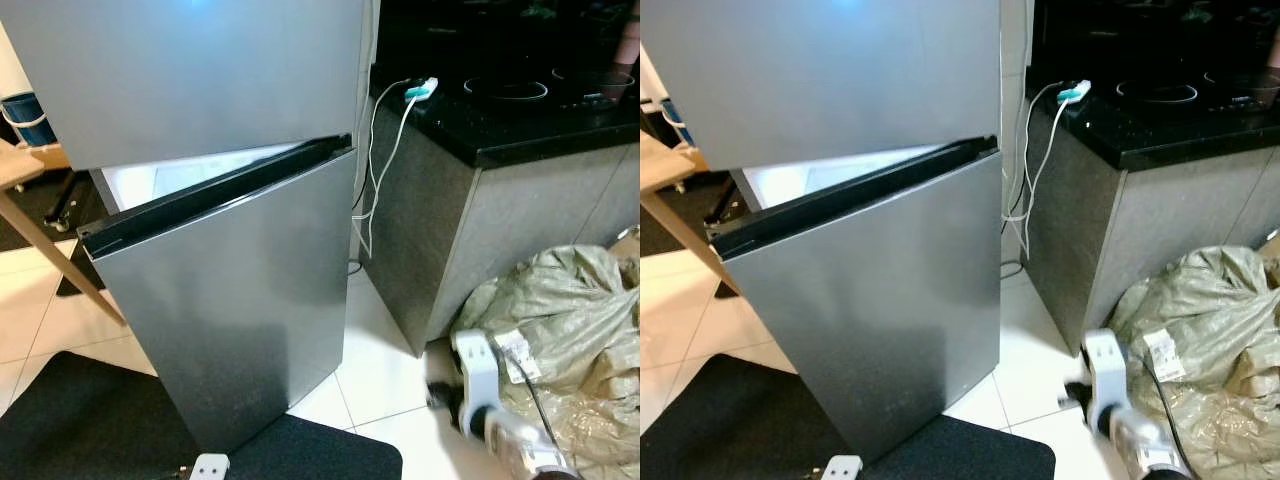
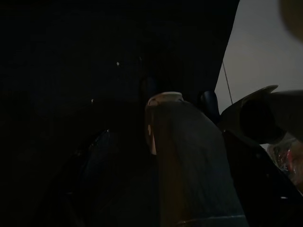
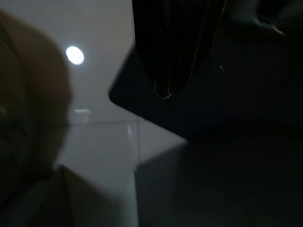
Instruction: Restocking fridge
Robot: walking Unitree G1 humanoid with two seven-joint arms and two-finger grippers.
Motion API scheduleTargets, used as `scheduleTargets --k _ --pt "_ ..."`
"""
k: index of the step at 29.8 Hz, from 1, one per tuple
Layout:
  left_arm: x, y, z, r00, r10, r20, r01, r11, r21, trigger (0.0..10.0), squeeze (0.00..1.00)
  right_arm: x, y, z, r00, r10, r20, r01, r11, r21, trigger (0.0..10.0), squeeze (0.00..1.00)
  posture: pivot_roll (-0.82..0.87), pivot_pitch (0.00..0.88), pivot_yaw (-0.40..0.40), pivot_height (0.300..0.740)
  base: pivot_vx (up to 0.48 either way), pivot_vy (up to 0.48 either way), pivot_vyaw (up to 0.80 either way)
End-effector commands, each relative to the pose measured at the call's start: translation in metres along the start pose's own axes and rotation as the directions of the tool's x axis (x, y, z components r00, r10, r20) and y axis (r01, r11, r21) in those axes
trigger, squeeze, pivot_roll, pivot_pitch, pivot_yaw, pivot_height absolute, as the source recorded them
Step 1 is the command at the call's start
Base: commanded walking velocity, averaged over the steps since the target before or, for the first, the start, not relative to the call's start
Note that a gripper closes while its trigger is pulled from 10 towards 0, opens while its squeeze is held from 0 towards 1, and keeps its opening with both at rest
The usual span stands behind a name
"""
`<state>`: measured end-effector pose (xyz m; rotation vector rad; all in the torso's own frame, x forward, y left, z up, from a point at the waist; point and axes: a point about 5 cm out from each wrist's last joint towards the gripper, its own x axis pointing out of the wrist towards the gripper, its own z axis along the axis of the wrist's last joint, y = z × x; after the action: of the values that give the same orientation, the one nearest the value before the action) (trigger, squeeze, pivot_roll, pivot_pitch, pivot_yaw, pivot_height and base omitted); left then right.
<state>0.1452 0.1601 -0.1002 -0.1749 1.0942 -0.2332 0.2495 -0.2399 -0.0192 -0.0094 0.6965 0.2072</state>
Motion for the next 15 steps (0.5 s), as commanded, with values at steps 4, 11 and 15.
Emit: scheduleTargets --k 4,11,15 --pt "0.000 -0.002 -0.003 1.000 0.000 -0.014 0.000 1.000 0.011 10.0 0.00 -0.013 -0.007 -0.056 0.955 -0.150 -0.255 0.125 0.986 -0.113 10.0 0.00 -0.15 0.013 0.032 0.740 0.000 0.000 0.78" --pt "0.001 -0.003 0.000 1.000 0.000 -0.007 0.000 1.000 0.016 10.0 0.00 -0.038 -0.007 -0.110 0.878 -0.215 -0.427 0.179 0.976 -0.123 10.0 0.00 -0.15 0.011 0.032 0.740 0.000 0.000 0.77" --pt "0.001 -0.003 -0.001 1.000 0.000 -0.013 0.000 1.000 0.021 10.0 0.00 -0.057 -0.001 -0.143 0.824 -0.220 -0.523 0.186 0.976 -0.117 10.0 0.00 -0.16 0.008 0.039 0.740 0.000 0.000 0.77"
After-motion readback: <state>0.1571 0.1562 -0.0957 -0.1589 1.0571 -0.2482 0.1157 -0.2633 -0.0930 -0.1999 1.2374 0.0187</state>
